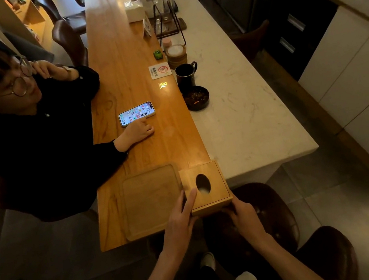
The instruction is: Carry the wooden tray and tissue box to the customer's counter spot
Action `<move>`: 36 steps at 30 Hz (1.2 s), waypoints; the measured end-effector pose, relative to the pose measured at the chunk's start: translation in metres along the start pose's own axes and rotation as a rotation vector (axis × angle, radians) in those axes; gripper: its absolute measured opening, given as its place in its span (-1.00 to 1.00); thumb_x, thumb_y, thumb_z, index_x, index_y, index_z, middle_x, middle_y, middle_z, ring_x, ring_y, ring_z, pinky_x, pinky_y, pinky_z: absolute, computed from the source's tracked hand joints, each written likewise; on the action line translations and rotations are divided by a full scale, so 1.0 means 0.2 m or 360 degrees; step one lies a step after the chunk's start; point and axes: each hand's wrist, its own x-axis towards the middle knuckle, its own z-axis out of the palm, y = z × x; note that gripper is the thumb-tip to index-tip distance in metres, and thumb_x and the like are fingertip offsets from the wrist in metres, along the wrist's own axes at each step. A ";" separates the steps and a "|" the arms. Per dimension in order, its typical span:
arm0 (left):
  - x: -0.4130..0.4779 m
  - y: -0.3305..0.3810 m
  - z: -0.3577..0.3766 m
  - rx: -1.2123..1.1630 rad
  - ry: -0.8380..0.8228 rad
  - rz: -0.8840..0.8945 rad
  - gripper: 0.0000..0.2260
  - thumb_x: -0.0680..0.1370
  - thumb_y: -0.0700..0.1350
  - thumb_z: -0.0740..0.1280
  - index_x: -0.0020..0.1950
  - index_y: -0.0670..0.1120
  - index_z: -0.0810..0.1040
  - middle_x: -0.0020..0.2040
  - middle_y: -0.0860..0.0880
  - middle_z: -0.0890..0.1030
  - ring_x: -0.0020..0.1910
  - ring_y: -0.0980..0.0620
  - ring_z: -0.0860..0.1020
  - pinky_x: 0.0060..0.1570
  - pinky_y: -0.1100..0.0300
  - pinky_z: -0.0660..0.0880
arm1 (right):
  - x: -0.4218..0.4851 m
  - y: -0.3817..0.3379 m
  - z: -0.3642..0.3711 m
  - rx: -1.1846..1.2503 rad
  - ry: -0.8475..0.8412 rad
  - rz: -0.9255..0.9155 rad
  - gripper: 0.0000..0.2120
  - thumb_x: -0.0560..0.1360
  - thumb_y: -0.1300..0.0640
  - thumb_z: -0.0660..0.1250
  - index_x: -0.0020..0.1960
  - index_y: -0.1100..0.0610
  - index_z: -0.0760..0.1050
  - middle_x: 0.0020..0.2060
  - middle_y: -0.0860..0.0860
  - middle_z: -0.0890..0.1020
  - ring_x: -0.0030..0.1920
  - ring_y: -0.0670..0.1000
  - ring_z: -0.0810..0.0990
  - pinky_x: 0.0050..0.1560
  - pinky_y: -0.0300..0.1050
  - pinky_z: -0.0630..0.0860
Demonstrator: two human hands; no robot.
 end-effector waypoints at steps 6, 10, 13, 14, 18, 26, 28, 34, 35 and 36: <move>-0.01 -0.02 0.03 -0.0011 0.0019 -0.0011 -0.11 0.50 -0.25 0.44 0.60 0.16 -0.05 0.58 -0.13 0.18 0.42 -0.06 0.42 0.28 -0.06 0.51 | 0.01 0.02 0.01 -0.0029 0.0038 -0.0040 -0.45 0.56 0.29 0.31 0.52 0.09 0.29 0.07 -0.18 0.64 0.08 -0.29 0.62 0.16 -0.31 0.54; -0.01 -0.01 0.03 -0.0032 0.0032 0.0004 -0.11 0.50 -0.27 0.44 0.60 0.16 -0.06 0.58 -0.14 0.17 0.42 -0.08 0.41 0.31 -0.06 0.48 | 0.00 0.03 0.02 -0.0036 0.0078 -0.0061 -0.46 0.56 0.33 0.30 0.51 0.11 0.30 0.06 -0.20 0.63 0.05 -0.36 0.59 0.15 -0.35 0.53; -0.01 -0.02 0.03 -0.0036 0.0028 -0.0002 -0.10 0.50 -0.27 0.44 0.60 0.16 -0.06 0.58 -0.15 0.17 0.38 -0.07 0.45 0.29 -0.04 0.49 | 0.00 0.01 0.02 -0.0034 0.0095 -0.0071 -0.45 0.56 0.35 0.30 0.50 0.11 0.31 0.05 -0.20 0.62 0.04 -0.41 0.57 0.14 -0.42 0.49; -0.01 -0.02 0.04 -0.0036 0.0024 -0.0005 -0.11 0.50 -0.27 0.43 0.60 0.15 -0.06 0.58 -0.15 0.17 0.38 -0.06 0.46 0.28 -0.04 0.50 | 0.00 0.01 0.01 -0.0033 0.0096 -0.0078 -0.44 0.56 0.35 0.30 0.51 0.09 0.30 0.06 -0.20 0.62 0.05 -0.41 0.57 0.15 -0.43 0.48; -0.01 -0.03 0.05 -0.0042 0.0020 -0.0003 -0.15 0.52 -0.27 0.41 0.61 0.13 -0.04 0.59 -0.15 0.16 0.37 -0.06 0.46 0.26 -0.03 0.52 | -0.01 0.02 0.02 -0.0019 0.0108 -0.0070 -0.42 0.56 0.36 0.29 0.53 0.09 0.26 0.08 -0.16 0.63 0.06 -0.40 0.56 0.17 -0.44 0.46; -0.01 -0.02 0.04 -0.0043 0.0030 -0.0004 -0.15 0.51 -0.28 0.42 0.61 0.11 -0.03 0.56 -0.19 0.21 0.36 -0.06 0.48 0.26 -0.04 0.52 | -0.01 0.01 0.03 -0.0014 0.0130 -0.0032 -0.44 0.55 0.37 0.29 0.51 0.11 0.28 0.03 -0.18 0.61 0.00 -0.45 0.55 0.12 -0.51 0.44; -0.01 -0.02 0.04 -0.0042 0.0031 0.0003 -0.15 0.52 -0.27 0.41 0.61 0.12 -0.04 0.56 -0.19 0.21 0.36 -0.05 0.48 0.26 -0.02 0.52 | -0.01 0.01 0.03 -0.0018 0.0121 -0.0036 -0.45 0.56 0.36 0.29 0.51 0.12 0.29 0.03 -0.17 0.62 0.01 -0.43 0.56 0.12 -0.50 0.44; 0.00 -0.02 0.03 -0.0065 -0.0008 -0.0033 -0.12 0.52 -0.26 0.41 0.60 0.17 -0.08 0.57 -0.19 0.20 0.30 -0.06 0.53 0.22 -0.02 0.56 | -0.01 0.01 0.03 -0.0017 0.0091 0.0025 -0.42 0.56 0.32 0.31 0.52 0.07 0.26 0.04 -0.18 0.62 0.01 -0.42 0.57 0.13 -0.44 0.49; -0.01 -0.01 0.03 -0.0066 -0.0014 -0.0037 -0.11 0.52 -0.25 0.41 0.59 0.20 -0.11 0.57 -0.19 0.19 0.31 -0.07 0.53 0.22 -0.02 0.55 | -0.01 0.00 0.03 -0.0001 0.0073 0.0053 -0.42 0.56 0.31 0.32 0.52 0.04 0.25 0.04 -0.20 0.62 0.02 -0.41 0.57 0.16 -0.37 0.52; -0.01 -0.01 0.03 -0.0067 -0.0016 -0.0041 -0.10 0.52 -0.25 0.42 0.59 0.22 -0.12 0.57 -0.18 0.18 0.32 -0.07 0.52 0.22 -0.03 0.55 | 0.00 -0.01 0.02 0.0028 0.0035 0.0099 -0.41 0.55 0.29 0.33 0.51 0.01 0.25 0.05 -0.23 0.61 0.04 -0.42 0.55 0.20 -0.30 0.52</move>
